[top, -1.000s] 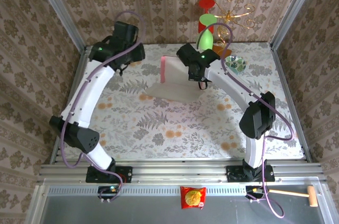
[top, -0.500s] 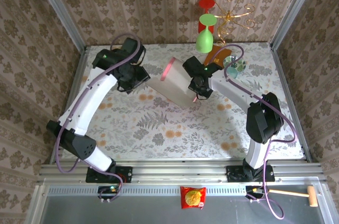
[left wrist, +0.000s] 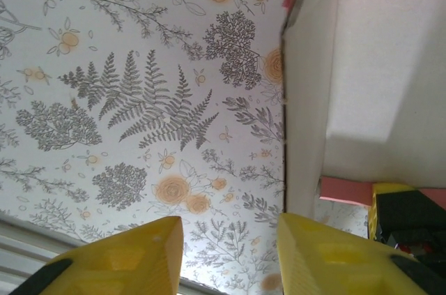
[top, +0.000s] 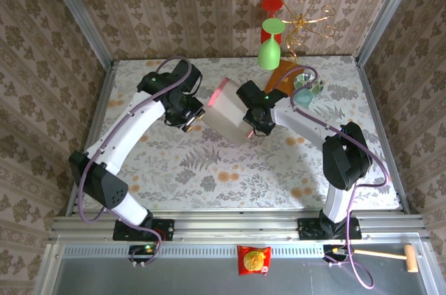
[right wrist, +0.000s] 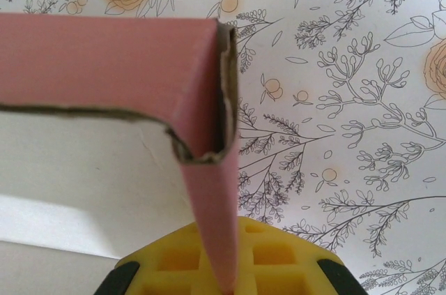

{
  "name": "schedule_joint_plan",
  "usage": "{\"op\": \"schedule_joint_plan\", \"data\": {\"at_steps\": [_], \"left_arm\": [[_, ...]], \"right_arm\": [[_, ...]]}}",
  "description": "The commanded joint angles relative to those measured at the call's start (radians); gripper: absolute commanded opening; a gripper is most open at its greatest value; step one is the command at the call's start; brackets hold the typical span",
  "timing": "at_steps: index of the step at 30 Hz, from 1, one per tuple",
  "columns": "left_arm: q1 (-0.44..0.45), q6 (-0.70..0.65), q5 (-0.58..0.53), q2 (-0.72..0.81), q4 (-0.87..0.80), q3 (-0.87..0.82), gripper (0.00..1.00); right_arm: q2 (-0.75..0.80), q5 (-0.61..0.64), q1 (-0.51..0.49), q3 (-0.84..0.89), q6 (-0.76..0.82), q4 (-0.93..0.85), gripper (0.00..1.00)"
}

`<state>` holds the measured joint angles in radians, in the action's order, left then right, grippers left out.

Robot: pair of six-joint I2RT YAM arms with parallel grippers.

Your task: Fold the paper box

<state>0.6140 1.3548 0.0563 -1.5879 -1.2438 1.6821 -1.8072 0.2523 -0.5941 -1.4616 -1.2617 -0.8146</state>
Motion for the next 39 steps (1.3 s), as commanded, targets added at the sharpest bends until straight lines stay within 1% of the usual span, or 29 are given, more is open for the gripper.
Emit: {"op": "schedule_joint_plan", "data": {"at_steps": [1,6,10,12,15,18,21,24,28,33,36,39], "left_arm": [[0.004,0.03,-0.006,-0.023,0.012,-0.003,0.35],[0.004,0.043,-0.032,-0.031,0.028,-0.008,0.34],[0.001,0.059,-0.04,-0.02,0.045,-0.011,0.47],[0.001,0.075,-0.05,0.003,0.056,-0.009,0.5],[0.0,0.099,-0.048,0.031,0.028,0.016,0.51],[0.004,0.162,-0.038,0.072,0.0,0.005,0.54],[0.003,0.207,-0.002,0.116,0.06,-0.052,0.55],[-0.002,0.209,0.034,0.103,0.059,-0.064,0.55],[-0.009,0.2,0.062,0.074,0.081,-0.085,0.53],[-0.008,0.206,0.053,0.041,0.106,-0.085,0.46],[0.003,0.212,0.059,0.019,0.102,-0.089,0.4],[0.013,0.224,0.06,0.01,0.105,-0.1,0.3]], "right_arm": [[0.032,-0.002,-0.009,0.018,-0.039,0.008,0.0],[0.035,-0.008,-0.015,0.028,-0.039,0.013,0.0],[0.034,-0.012,-0.016,0.029,-0.041,0.013,0.0],[0.034,-0.014,-0.015,0.033,-0.041,0.015,0.0],[0.034,-0.014,-0.015,0.043,-0.043,0.02,0.0],[0.028,-0.028,-0.013,0.044,-0.044,0.027,0.0],[0.024,-0.038,-0.014,0.042,-0.047,0.033,0.0],[0.021,-0.043,-0.015,0.035,-0.047,0.037,0.0],[0.02,-0.043,-0.017,0.032,-0.045,0.034,0.0],[0.028,-0.047,-0.019,0.045,-0.048,0.036,0.0],[0.036,-0.046,-0.019,0.053,-0.048,0.037,0.0],[0.038,-0.046,-0.02,0.057,-0.048,0.037,0.0]]}}
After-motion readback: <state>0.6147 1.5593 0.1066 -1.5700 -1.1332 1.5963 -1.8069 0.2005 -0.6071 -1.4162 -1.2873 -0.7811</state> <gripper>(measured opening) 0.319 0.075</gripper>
